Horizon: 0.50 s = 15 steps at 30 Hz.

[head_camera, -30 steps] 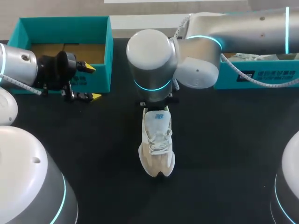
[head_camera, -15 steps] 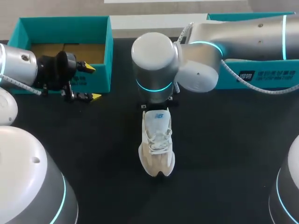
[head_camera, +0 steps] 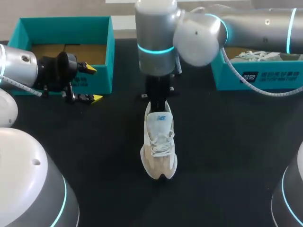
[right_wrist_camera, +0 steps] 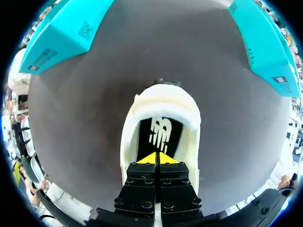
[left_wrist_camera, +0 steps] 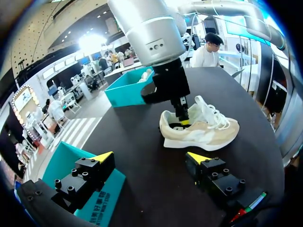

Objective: Take the shoe out of the shoebox, open the shoe tongue, remove and reinsert the insole, then place the shoe into the shoebox

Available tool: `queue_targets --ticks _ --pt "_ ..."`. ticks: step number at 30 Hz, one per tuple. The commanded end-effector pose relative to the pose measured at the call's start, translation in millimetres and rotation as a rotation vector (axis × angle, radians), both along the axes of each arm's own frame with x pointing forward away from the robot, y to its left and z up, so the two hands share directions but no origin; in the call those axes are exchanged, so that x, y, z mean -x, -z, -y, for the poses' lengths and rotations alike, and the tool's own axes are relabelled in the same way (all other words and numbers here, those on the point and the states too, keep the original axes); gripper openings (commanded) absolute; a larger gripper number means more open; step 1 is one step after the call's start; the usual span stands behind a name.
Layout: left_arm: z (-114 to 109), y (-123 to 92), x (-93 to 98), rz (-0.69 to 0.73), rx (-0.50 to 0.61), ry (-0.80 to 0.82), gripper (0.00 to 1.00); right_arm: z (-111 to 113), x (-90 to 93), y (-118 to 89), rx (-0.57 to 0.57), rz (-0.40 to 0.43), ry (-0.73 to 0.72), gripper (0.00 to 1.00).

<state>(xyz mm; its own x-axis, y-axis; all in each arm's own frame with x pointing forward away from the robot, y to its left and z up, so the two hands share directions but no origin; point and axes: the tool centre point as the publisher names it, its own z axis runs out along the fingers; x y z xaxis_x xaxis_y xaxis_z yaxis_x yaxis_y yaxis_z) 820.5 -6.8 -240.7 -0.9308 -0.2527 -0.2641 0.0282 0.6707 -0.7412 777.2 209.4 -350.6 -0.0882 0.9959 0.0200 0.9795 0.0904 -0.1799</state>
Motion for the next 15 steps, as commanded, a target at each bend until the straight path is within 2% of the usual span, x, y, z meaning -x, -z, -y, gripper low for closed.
queue_targets --ticks 1,3,6,15 --pt "0.5 -0.6 0.8 -0.002 -0.005 -0.002 1.0 1.5 0.1 6.0 -0.009 -0.137 0.012 0.0" --pt "0.5 -0.6 0.8 -0.002 -0.005 -0.002 1.0 1.3 6.9 9.3 0.006 -0.188 0.018 0.0" --pt "0.5 -0.6 0.8 -0.002 -0.005 -0.002 1.0 0.3 15.2 9.4 0.022 -0.217 0.045 0.0" --pt "0.5 -0.6 0.8 -0.002 -0.005 -0.002 1.0 1.5 25.1 8.3 0.04 -0.213 0.127 0.0"
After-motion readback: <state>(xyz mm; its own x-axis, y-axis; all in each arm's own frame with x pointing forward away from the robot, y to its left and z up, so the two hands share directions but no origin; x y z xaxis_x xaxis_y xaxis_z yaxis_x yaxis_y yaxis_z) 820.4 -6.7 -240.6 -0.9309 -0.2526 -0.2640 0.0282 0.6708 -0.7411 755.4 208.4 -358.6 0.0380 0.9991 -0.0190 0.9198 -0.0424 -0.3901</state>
